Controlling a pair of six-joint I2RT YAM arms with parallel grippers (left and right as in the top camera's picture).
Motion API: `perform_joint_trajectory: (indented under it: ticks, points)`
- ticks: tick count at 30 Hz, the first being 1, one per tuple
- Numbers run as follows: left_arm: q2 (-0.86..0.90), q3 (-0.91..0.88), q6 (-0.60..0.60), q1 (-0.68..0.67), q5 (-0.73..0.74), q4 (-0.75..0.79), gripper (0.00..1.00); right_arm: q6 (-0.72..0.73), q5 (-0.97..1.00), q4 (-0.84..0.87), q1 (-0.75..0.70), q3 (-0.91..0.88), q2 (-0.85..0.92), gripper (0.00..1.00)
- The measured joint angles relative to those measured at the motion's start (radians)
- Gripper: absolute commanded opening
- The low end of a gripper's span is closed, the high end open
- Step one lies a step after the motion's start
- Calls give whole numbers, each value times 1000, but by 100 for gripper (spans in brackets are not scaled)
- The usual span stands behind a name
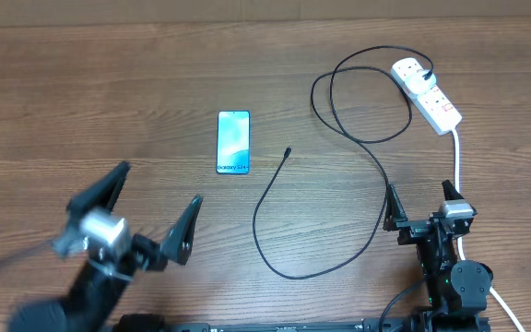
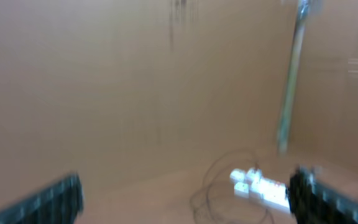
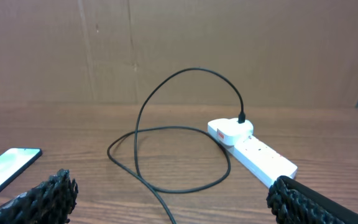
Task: Plug charger to phone and switch on socket
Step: 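Move the left gripper forward over the Galaxy phone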
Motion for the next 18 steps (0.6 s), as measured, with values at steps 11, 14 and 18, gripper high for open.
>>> perform_joint_trajectory:
  ticks: [11, 14, 18]
  points:
    - [711, 643, 57, -4, 274, -543, 100, 0, 1, 0, 0, 0, 0, 100]
    - [845, 774, 16, -49, 172, -702, 100, 0, 0, 0, 0, 0, 0, 100]
    - [1061, 1051, -25, -185, -84, -1020, 100, 1, 0, 0, 0, 0, 0, 100]
